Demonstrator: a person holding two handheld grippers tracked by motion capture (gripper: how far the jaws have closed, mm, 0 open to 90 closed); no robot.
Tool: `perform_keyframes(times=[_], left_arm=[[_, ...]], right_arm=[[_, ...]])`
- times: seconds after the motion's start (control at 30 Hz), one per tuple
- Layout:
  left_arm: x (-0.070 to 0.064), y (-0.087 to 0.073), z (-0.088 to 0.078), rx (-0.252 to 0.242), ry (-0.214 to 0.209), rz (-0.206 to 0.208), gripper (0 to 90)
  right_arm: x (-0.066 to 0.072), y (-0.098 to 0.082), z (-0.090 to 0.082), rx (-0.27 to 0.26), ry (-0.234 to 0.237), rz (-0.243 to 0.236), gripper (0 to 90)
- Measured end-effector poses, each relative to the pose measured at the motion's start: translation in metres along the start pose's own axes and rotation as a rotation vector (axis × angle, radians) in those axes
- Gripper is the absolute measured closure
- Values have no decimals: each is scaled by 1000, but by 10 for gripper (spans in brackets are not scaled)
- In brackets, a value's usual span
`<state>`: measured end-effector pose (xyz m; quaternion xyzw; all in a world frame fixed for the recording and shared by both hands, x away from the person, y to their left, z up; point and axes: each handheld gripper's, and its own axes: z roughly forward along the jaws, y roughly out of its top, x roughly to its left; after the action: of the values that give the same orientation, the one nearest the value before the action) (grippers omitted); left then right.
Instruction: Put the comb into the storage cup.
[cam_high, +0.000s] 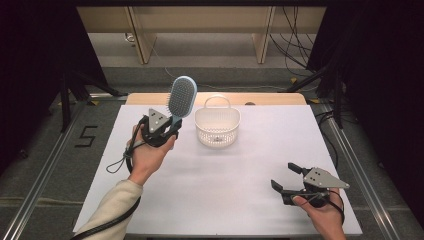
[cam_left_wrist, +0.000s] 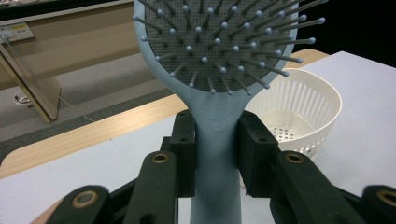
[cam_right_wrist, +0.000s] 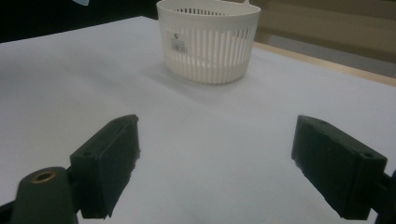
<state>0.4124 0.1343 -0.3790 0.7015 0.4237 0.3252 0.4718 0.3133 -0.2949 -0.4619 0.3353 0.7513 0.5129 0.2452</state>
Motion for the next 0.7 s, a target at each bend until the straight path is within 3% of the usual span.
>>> perform_keyframes(times=[0.7], left_arm=[[0, 2, 1, -5, -4, 0, 697]], right_arm=[[0, 0, 1, 4, 3, 0, 159]])
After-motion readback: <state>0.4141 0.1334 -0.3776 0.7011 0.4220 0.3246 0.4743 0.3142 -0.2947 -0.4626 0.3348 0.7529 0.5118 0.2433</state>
